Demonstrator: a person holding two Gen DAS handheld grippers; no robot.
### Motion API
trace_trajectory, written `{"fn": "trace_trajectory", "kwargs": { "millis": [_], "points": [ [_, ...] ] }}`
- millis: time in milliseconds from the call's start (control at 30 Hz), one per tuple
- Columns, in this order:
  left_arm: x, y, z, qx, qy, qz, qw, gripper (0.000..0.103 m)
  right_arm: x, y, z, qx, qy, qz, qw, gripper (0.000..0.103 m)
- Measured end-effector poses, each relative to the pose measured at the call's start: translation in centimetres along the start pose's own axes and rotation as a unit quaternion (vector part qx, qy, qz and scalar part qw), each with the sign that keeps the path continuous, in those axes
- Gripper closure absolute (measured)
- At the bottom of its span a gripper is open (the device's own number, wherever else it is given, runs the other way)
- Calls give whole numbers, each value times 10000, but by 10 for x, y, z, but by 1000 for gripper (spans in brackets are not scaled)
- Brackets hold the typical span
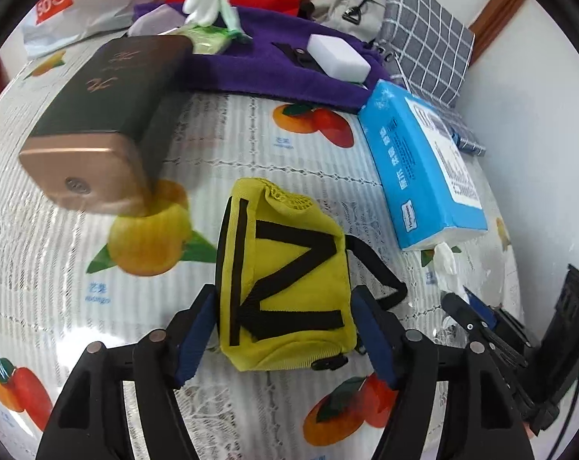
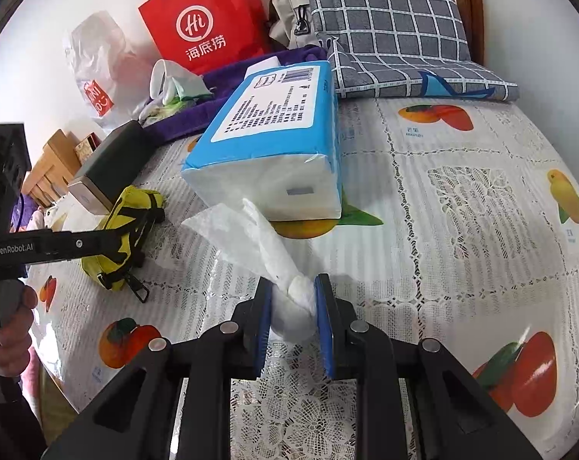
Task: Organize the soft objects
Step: 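Carry the tissue and yellow bag toward the purple towel with both tools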
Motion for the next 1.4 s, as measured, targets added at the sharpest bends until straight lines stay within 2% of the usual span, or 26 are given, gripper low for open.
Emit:
{"fn": "trace_trajectory", "kwargs": {
  "millis": [100,267,400,500,633,733,800,900,1000,1100,1400],
  "points": [
    [7,-1,-10,287,-280,-1,9992,25,-1,1,2,-60,38,-33,10000,79],
    [20,2,-24,806,-807,-95,9934,20,-2,1,1,-51,-25,-51,10000,79],
    [28,2,-29,922,-783,-16,9927,6,-1,1,1,-70,-59,-60,9999,79],
    [32,1,-31,1019,-925,-30,9905,5,-1,1,1,-76,-54,-70,9999,79],
    [30,0,-29,916,-844,-146,9921,6,-1,1,1,-92,-86,-72,9999,79],
    [25,1,-27,941,-994,-307,9901,25,-1,1,1,-82,-80,-64,9999,79],
    [21,0,-23,847,-933,-343,9914,36,0,1,3,-116,-24,-62,9999,79],
    [15,-1,-19,772,-781,-346,9933,47,0,1,6,-156,85,-33,9998,79],
    [10,1,-17,712,-645,-358,9947,56,-1,0,5,-6,-52,72,10000,80],
    [2,4,-15,674,-616,-401,9950,60,-3,1,3,179,-127,127,9997,82],
    [-36,9,-2,421,-480,-713,9954,62,-29,-4,23,-45,-93,-47,9999,82]
  ]
}}
Point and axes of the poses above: each gripper's, at about its wrist camera, not at the fingertips, and x roughly the way its jaws point, z to its left, y to its underside, the point moved 4 cm from there along x, roughly the way its jaws point, and after that the axes turned 6 degrees about y, right-handed, at the moved point
